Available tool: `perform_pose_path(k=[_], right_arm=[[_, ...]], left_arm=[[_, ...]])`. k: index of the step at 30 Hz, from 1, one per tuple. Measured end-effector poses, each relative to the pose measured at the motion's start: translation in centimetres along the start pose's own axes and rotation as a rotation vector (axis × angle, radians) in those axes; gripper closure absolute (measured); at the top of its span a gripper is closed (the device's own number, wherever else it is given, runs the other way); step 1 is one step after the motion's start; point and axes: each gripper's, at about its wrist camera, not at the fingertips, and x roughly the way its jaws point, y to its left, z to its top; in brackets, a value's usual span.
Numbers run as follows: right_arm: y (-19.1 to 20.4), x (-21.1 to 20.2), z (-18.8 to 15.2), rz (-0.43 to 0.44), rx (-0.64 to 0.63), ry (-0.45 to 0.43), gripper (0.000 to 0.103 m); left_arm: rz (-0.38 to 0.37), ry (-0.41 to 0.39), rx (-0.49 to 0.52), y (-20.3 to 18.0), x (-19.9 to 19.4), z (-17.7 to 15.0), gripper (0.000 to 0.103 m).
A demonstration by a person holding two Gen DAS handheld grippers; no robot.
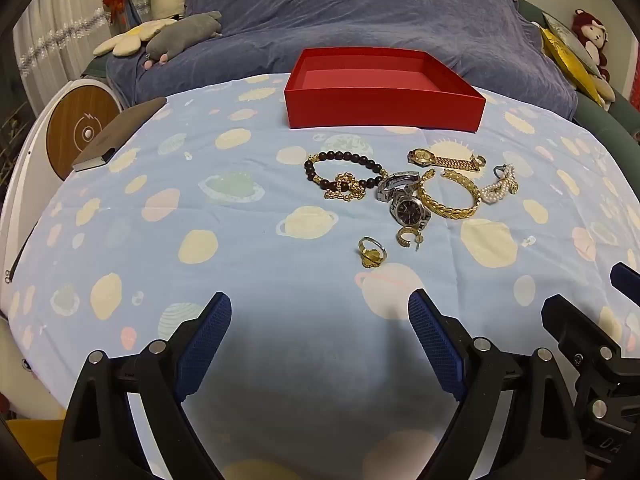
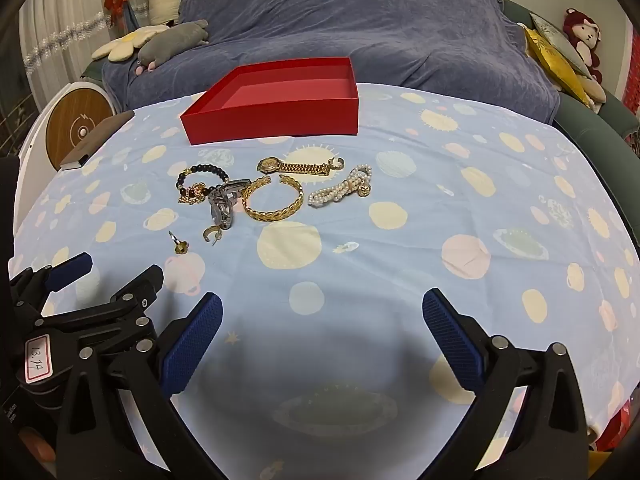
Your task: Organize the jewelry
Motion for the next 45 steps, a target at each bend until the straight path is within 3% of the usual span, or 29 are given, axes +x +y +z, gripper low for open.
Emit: perform_pose_path(k=[45], right_arm=[[0.04, 0.02, -0.07, 0.001, 0.001, 0.000, 0.005]], left_arm=[[-0.009, 0.005, -0.007, 0.03, 0.00, 0.00, 0.016]])
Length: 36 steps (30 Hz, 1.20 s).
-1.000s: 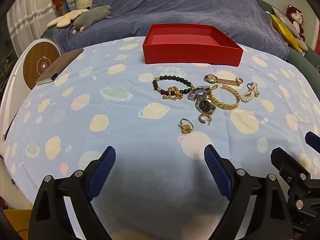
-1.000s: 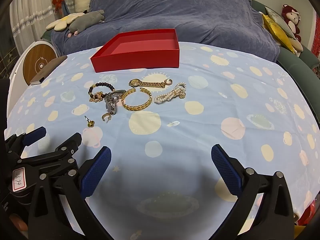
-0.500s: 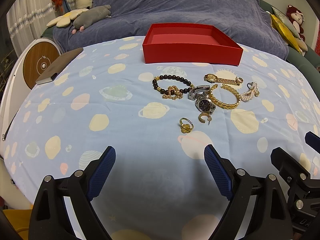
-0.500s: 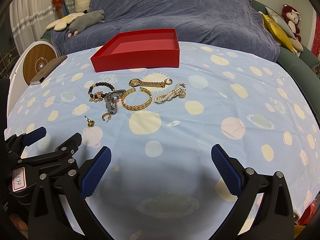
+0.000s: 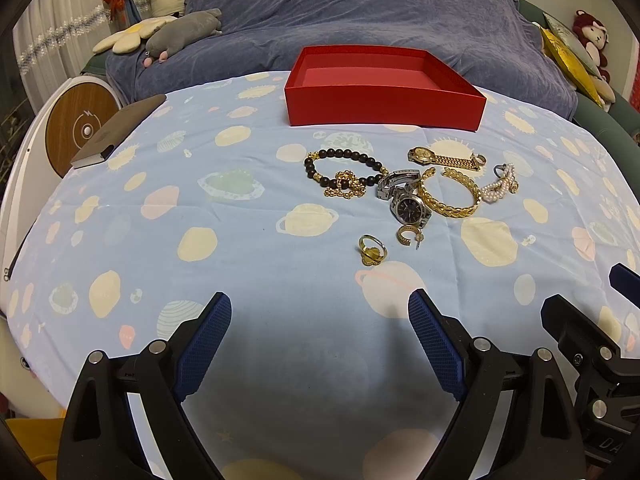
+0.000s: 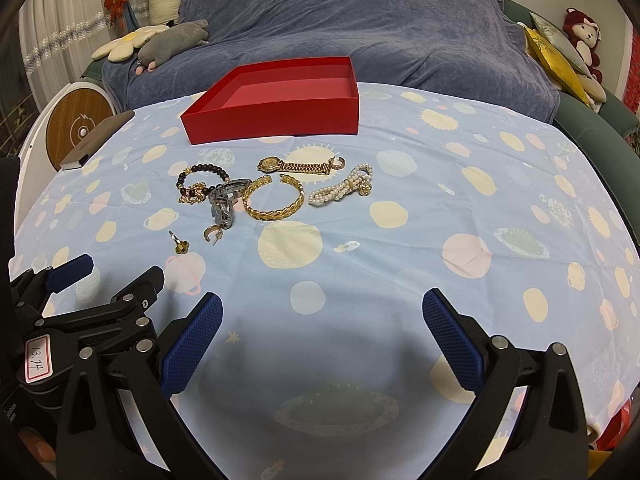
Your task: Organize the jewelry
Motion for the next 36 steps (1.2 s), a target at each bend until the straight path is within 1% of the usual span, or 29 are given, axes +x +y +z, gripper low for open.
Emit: perform_pose_path(k=[12, 17, 22, 24, 27, 30, 33, 35, 36], right_arm=[[0.0, 0.0, 0.0, 0.000, -0.001, 0.000, 0.005], [-0.1, 0.4, 0.1, -0.001, 0.004, 0.001, 0.005], [-0.4, 1.2, 0.2, 0.001, 0.019, 0.008, 0.005], [-0.4, 1.5, 0.2, 0.003, 0.020, 0.012, 0.005], [-0.5, 1.8, 0.4, 0.012, 0.022, 0.018, 0.005], [-0.6, 2.0, 0.6, 0.014, 0.025, 0.016, 0.005], [-0.8, 2.2, 0.8, 0.020, 0.037, 0.018, 0.005], [-1.1, 2.3, 1.0, 0.020, 0.042, 0.021, 0.005], [-1.2, 2.4, 1.0, 0.022, 0.047, 0.021, 0.005]], left_arm=[[-0.004, 0.010, -0.006, 0.0, 0.0, 0.0, 0.016], [-0.016, 0.026, -0.019, 0.4, 0.5, -0.3, 0.015], [-0.035, 0.029, -0.057, 1.2, 1.0, -0.1, 0.015], [-0.054, 0.038, -0.061, 1.3, 1.4, 0.1, 0.015], [-0.079, 0.035, -0.048, 1.1, 1.8, 0.3, 0.015], [-0.095, 0.021, -0.013, 0.3, 2.1, 0.6, 0.015], [-0.107, 0.025, -0.008, 0.0, 2.8, 1.1, 0.015], [-0.118, 0.034, -0.017, -0.1, 3.3, 1.4, 0.017], [-0.124, 0.037, -0.022, -0.1, 3.6, 1.5, 0.022]])
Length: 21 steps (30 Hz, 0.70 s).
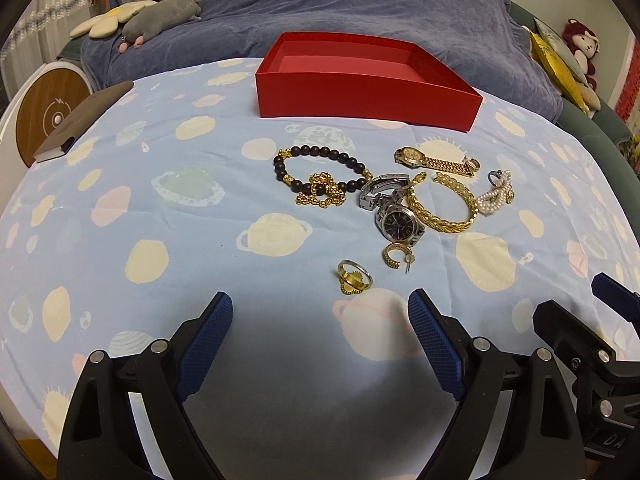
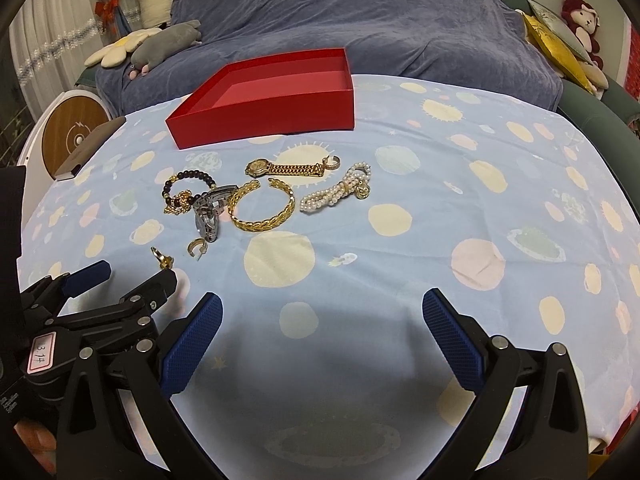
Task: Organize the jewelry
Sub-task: 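Close the left tool on the small gold ring, then grasp the silver watch with the right tool while the left tool holds the ring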
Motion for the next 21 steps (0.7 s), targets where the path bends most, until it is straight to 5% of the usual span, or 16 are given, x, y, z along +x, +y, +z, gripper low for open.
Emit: perform_pose_path(k=[11, 18, 21], right_arm=[[-0.83, 0.29, 0.48, 0.004, 0.016, 0.003, 0.005], [-0.95, 0.43, 0.49, 0.004, 0.017, 0.007, 0.005], [-0.79, 0.62, 0.52, 0.005, 0.011, 0.010, 0.005]], left_arm=[[-0.038, -0.015, 0.026, -0.45, 0.91, 0.93, 0.053], [-0.075, -0.010, 0.028, -0.37, 0.77, 0.94, 0.093], [-0.088, -0.007, 0.033, -0.46, 0.67, 0.79, 0.093]])
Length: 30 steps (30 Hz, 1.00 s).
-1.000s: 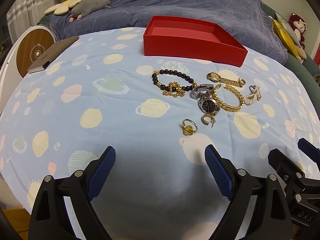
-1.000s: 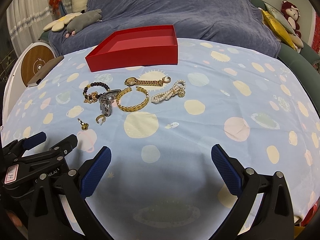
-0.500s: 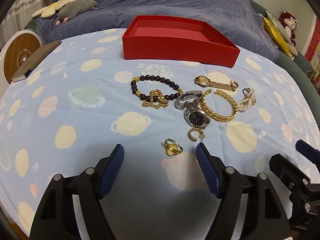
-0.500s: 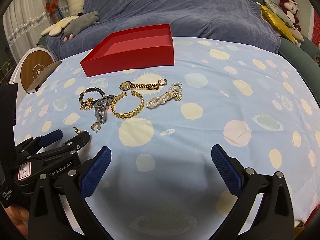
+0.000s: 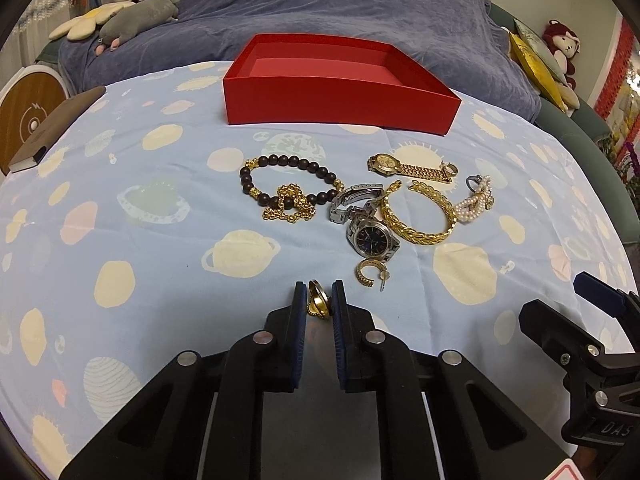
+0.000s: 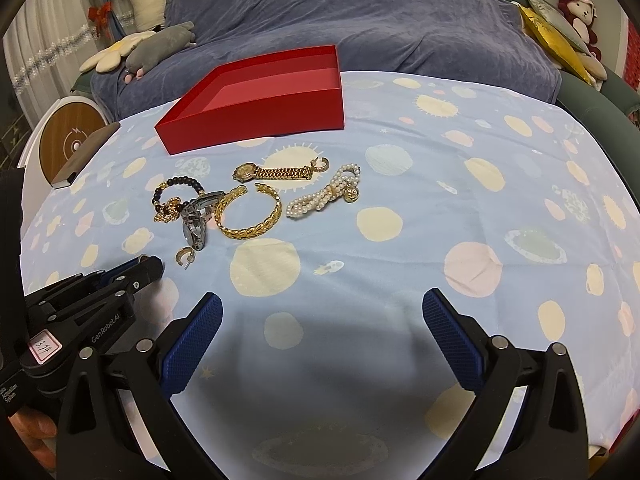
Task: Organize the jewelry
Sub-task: 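Grasp the silver watch with the right tool while the left tool holds the ring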
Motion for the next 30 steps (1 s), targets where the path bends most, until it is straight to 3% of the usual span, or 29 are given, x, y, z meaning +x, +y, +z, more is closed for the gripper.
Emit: perform_pose_path(k=[13, 18, 24, 30], right_arm=[[3.1, 0.9, 1.2, 0.080, -0.053, 0.010, 0.007], [5.4, 2.4, 1.7, 0.156, -0.114, 0.050, 0.037], [7.7, 4.5, 2.3, 0.213, -0.162, 0.089, 0.051], [8.4, 6.0, 3.1, 0.214, -0.162, 0.100, 0.058]], left_arm=[[-0.008, -0.026, -0.043, 2.0, -1.6, 0.6, 0.093], [0.008, -0.036, -0.075, 3.4, -2.2, 0.9, 0.093], [0.021, -0.049, -0.104, 4.8, -2.7, 1.2, 0.093], [0.030, -0.051, -0.114, 5.8, -2.9, 1.2, 0.093]])
